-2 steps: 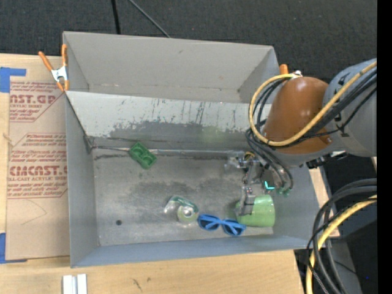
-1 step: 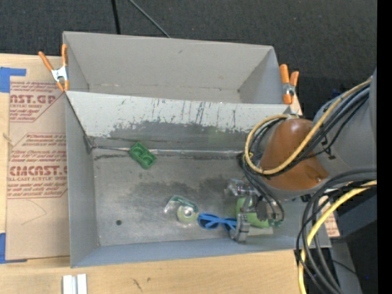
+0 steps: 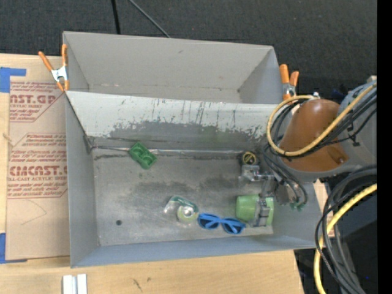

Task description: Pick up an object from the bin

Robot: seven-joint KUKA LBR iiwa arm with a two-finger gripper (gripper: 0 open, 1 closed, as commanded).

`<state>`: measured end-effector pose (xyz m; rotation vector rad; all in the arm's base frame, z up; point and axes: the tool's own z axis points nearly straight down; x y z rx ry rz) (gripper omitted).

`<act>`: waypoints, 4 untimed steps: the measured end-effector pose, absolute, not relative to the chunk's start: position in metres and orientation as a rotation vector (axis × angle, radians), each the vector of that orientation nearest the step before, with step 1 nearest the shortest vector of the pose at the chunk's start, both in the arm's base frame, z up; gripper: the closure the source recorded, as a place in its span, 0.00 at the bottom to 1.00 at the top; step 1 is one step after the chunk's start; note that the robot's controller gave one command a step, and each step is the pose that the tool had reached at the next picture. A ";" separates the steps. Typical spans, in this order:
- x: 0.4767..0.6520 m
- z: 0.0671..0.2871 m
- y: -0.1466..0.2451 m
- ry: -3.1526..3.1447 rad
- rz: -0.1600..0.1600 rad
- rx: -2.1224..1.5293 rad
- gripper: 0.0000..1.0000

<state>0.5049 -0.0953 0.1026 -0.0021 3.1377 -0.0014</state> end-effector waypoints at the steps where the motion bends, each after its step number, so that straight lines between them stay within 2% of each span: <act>1: 0.483 0.070 -0.100 3.130 -0.001 -0.093 0.00; 2: 0.480 0.069 -0.100 3.140 0.000 -0.097 1.00; 3: 0.500 0.199 -0.075 3.131 -0.002 -0.092 1.00; 4: 0.522 0.244 -0.088 3.132 -0.002 -0.045 1.00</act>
Offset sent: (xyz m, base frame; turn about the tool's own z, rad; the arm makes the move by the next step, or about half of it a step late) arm -0.0245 -0.0055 -0.0326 -0.0597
